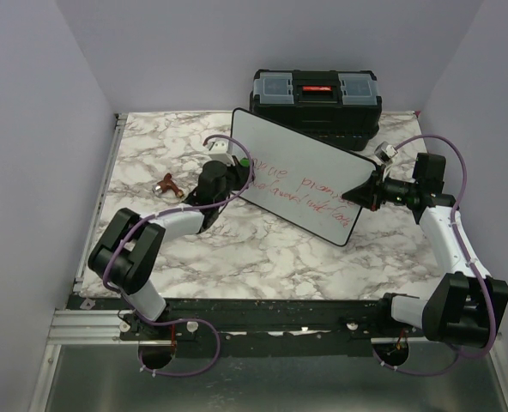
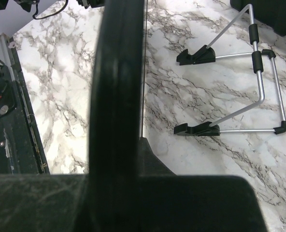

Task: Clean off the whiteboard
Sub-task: Erase the whiteboard at the whiteboard stand.

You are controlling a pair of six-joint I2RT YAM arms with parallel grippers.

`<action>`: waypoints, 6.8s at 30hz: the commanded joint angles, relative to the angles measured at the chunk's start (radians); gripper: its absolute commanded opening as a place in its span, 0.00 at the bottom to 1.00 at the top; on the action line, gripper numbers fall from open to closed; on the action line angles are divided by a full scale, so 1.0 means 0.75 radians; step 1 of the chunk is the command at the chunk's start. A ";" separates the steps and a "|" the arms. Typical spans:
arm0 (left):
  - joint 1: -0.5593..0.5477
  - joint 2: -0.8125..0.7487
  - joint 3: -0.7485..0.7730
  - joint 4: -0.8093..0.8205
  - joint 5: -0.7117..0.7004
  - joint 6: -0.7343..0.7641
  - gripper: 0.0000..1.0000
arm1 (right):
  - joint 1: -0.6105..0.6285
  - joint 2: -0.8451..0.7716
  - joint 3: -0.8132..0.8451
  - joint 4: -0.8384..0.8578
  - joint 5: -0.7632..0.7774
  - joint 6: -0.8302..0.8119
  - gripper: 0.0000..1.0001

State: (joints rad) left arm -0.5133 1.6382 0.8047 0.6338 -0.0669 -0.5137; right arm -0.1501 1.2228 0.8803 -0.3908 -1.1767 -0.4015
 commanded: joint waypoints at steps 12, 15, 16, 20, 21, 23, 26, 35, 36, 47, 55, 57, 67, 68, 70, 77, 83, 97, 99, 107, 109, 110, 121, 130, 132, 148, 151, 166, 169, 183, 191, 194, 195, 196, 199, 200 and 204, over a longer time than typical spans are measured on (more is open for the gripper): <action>0.144 -0.069 0.221 -0.233 0.075 0.038 0.00 | 0.052 -0.030 0.003 -0.074 -0.170 -0.048 0.00; 0.176 -0.049 0.246 -0.256 0.087 0.043 0.00 | 0.051 -0.032 0.002 -0.074 -0.170 -0.050 0.01; 0.180 -0.040 0.245 -0.259 0.088 0.043 0.00 | 0.052 -0.032 0.002 -0.075 -0.170 -0.050 0.01; 0.181 -0.014 0.183 -0.226 0.166 0.010 0.00 | 0.050 -0.030 0.003 -0.074 -0.168 -0.050 0.01; 0.181 -0.009 0.157 -0.209 0.185 -0.006 0.00 | 0.051 -0.027 0.002 -0.074 -0.168 -0.050 0.01; 0.176 -0.006 0.109 -0.181 0.217 -0.031 0.00 | 0.052 -0.025 0.002 -0.074 -0.168 -0.051 0.01; 0.155 -0.009 0.058 -0.168 0.257 -0.046 0.00 | 0.051 -0.022 0.004 -0.074 -0.168 -0.051 0.01; 0.108 -0.030 -0.019 -0.200 0.254 -0.090 0.00 | 0.052 -0.023 0.001 -0.074 -0.168 -0.050 0.01; 0.108 -0.034 -0.017 -0.205 0.251 -0.088 0.00 | 0.050 -0.023 0.001 -0.074 -0.170 -0.050 0.01; 0.241 -0.074 0.208 -0.382 0.227 -0.018 0.00 | 0.051 -0.036 0.003 -0.076 -0.172 -0.050 0.01; 0.247 -0.018 0.186 -0.345 0.306 -0.042 0.00 | 0.052 -0.036 0.005 -0.078 -0.172 -0.053 0.01; 0.223 -0.008 0.152 -0.313 0.323 -0.049 0.00 | 0.051 -0.035 0.003 -0.078 -0.172 -0.053 0.01; 0.033 -0.002 0.049 -0.279 0.311 -0.094 0.00 | 0.052 -0.027 0.004 -0.076 -0.170 -0.052 0.01; 0.020 -0.005 0.043 -0.277 0.303 -0.097 0.00 | 0.052 -0.027 0.002 -0.076 -0.172 -0.052 0.00; 0.012 -0.005 0.037 -0.274 0.297 -0.104 0.00 | 0.051 -0.026 0.002 -0.078 -0.174 -0.053 0.01; 0.096 -0.045 0.116 -0.351 0.267 -0.067 0.00 | 0.052 -0.034 0.002 -0.078 -0.174 -0.052 0.01; 0.189 -0.053 0.269 -0.451 0.283 -0.012 0.00 | 0.051 -0.035 0.005 -0.078 -0.176 -0.054 0.01; 0.065 -0.009 0.285 -0.445 0.317 -0.016 0.00 | 0.053 -0.029 0.004 -0.078 -0.170 -0.057 0.01; 0.017 -0.005 0.238 -0.421 0.302 -0.027 0.00 | 0.051 -0.029 0.004 -0.078 -0.170 -0.056 0.01; 0.048 0.007 0.151 -0.368 0.273 -0.088 0.00 | 0.052 -0.031 0.002 -0.080 -0.172 -0.057 0.01; 0.099 -0.004 0.180 -0.393 0.277 -0.079 0.00 | 0.052 -0.032 0.002 -0.080 -0.173 -0.056 0.01; 0.128 -0.006 0.208 -0.413 0.278 -0.070 0.00 | 0.051 -0.031 0.004 -0.081 -0.173 -0.056 0.01; 0.245 0.039 0.473 -0.576 0.354 0.033 0.00 | 0.050 -0.035 0.005 -0.080 -0.170 -0.056 0.01; 0.115 0.069 0.323 -0.503 0.425 0.020 0.00 | 0.051 -0.027 0.004 -0.080 -0.170 -0.058 0.01; 0.073 0.070 0.274 -0.486 0.415 0.012 0.00 | 0.051 -0.025 0.003 -0.080 -0.170 -0.059 0.01; 0.176 0.002 0.161 -0.443 0.366 -0.014 0.00 | 0.053 -0.031 0.002 -0.081 -0.176 -0.056 0.01; 0.197 -0.002 0.256 -0.500 0.378 0.018 0.00 | 0.050 -0.031 0.003 -0.080 -0.174 -0.056 0.01; 0.029 0.013 0.345 -0.508 0.424 0.010 0.00 | 0.051 -0.024 0.004 -0.080 -0.171 -0.058 0.01; -0.035 0.038 0.296 -0.457 0.416 -0.028 0.00 | 0.051 -0.024 0.002 -0.080 -0.170 -0.058 0.01; 0.136 0.040 0.333 -0.524 0.400 -0.005 0.00 | 0.051 -0.038 0.005 -0.082 -0.174 -0.058 0.01; 0.178 0.027 0.498 -0.622 0.428 0.052 0.00 | 0.049 -0.033 0.005 -0.082 -0.174 -0.058 0.01; 0.157 0.026 0.514 -0.622 0.454 0.053 0.00 | 0.050 -0.032 0.004 -0.082 -0.173 -0.058 0.01; 0.146 0.025 0.516 -0.624 0.456 0.056 0.00 | 0.051 -0.032 0.004 -0.082 -0.172 -0.059 0.01; 0.126 0.024 0.514 -0.624 0.455 0.060 0.00 | 0.050 -0.031 0.004 -0.082 -0.172 -0.058 0.01; 0.058 0.033 0.507 -0.632 0.442 0.067 0.00 | 0.052 -0.027 0.004 -0.082 -0.172 -0.058 0.01; 0.038 0.038 0.500 -0.631 0.432 0.065 0.00 | 0.050 -0.027 0.004 -0.083 -0.172 -0.058 0.01; -0.022 0.055 0.432 -0.582 0.406 0.018 0.00 | 0.051 -0.031 0.003 -0.083 -0.172 -0.058 0.01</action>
State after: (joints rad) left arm -0.4625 1.6573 1.1496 0.1116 0.2344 -0.4786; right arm -0.1455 1.2190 0.8803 -0.3786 -1.1687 -0.4114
